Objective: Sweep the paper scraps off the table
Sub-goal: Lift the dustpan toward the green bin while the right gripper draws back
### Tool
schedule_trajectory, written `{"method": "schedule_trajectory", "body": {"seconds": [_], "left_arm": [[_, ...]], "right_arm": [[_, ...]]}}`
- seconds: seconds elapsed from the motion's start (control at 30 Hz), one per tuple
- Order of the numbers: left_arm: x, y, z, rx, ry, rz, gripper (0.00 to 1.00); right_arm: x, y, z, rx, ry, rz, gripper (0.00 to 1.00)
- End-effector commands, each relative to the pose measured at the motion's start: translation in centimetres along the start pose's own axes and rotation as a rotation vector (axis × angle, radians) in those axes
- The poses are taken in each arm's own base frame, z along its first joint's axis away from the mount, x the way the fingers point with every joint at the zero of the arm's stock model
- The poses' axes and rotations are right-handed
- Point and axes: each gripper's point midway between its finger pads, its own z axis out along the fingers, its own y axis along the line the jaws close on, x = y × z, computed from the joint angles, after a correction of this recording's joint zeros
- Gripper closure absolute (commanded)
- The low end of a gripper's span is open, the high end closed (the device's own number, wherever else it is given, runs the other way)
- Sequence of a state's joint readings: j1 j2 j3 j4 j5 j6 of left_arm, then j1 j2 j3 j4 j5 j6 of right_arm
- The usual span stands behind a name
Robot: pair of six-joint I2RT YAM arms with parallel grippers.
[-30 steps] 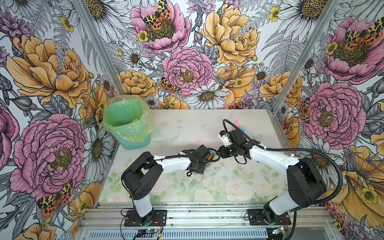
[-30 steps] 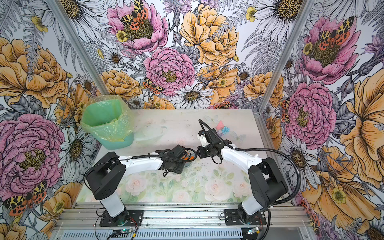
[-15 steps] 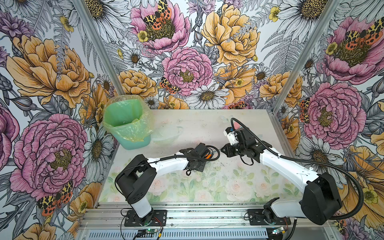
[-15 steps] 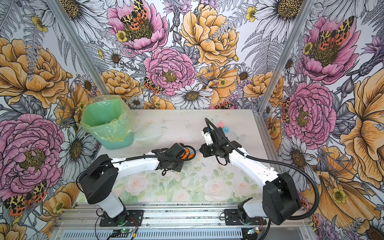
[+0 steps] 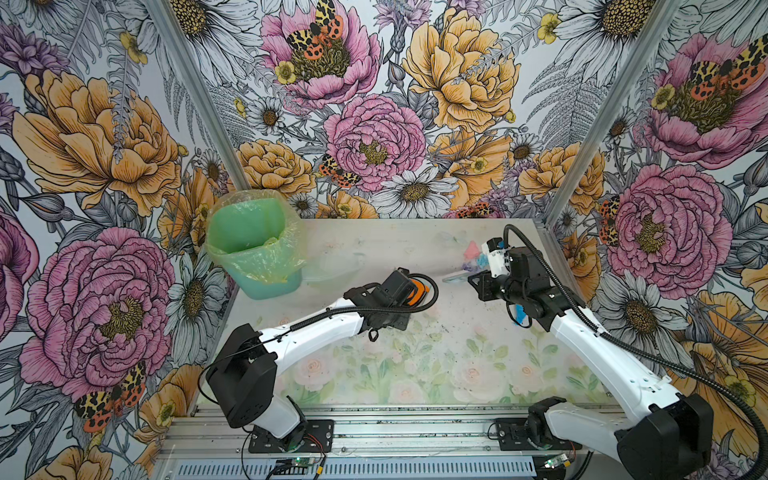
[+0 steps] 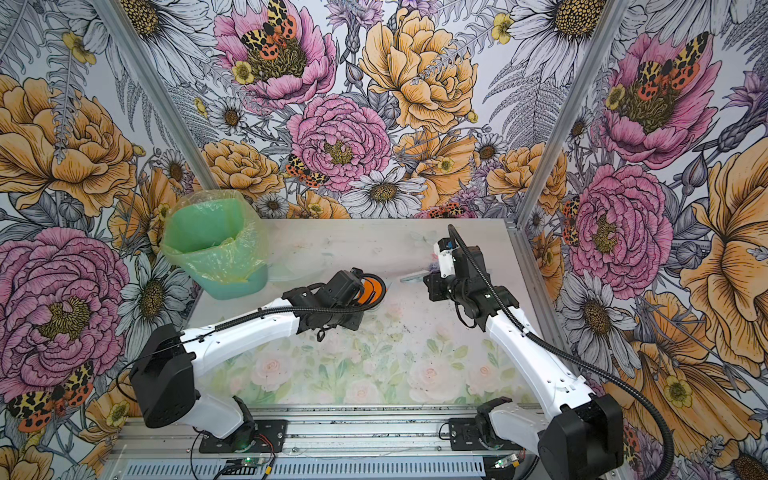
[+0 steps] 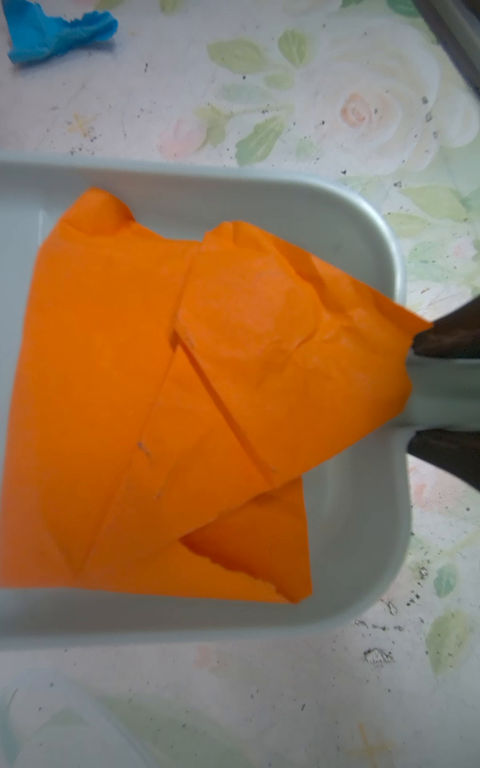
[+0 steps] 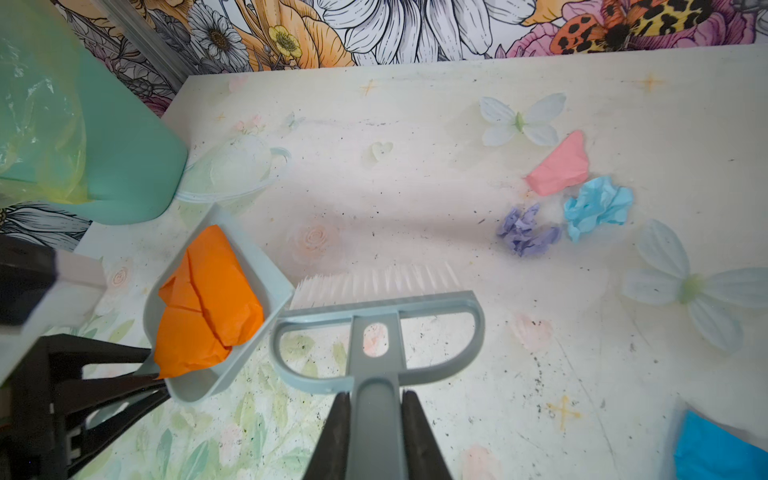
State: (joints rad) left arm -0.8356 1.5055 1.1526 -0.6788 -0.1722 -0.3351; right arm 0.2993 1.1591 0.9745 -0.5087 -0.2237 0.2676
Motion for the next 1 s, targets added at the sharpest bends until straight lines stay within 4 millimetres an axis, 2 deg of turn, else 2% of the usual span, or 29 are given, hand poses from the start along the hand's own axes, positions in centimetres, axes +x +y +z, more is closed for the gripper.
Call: {"method": "schedule_trajectory", "body": {"seconds": [0.0, 0.2, 0.47, 0.6, 0.8, 0.97], "left_arm": [[-1.8, 1.5, -2.9, -0.034, -0.038, 0.019, 1.00], [-4.5, 3.5, -7.5, -0.046, -0.108, 0.005, 1.00], [-8.1, 8.4, -13.5, -0.053, -0.242, -0.108, 1.00], [-9.1, 11.0, -15.1, -0.036, -0.283, -0.211, 1.00], [-10.4, 13.1, -17.7, -0.051, -0.341, -0.272, 1.00], [-11.3, 15.2, -18.7, -0.053, -0.366, -0.331, 1.00]], "right_arm": [[-1.6, -0.2, -1.1, 0.019, -0.055, -0.010, 1.00], [-1.3, -0.7, -0.7, 0.028, -0.044, 0.003, 1.00], [-1.0, -0.6, 0.0, 0.012, -0.027, 0.010, 1.00], [-1.1, -0.7, 0.2, 0.012, -0.026, 0.005, 1.00], [-2.9, -0.3, 0.1, 0.007, -0.050, 0.009, 1.00], [-3.5, -0.2, 1.1, -0.002, -0.033, 0.032, 1.00]]}}
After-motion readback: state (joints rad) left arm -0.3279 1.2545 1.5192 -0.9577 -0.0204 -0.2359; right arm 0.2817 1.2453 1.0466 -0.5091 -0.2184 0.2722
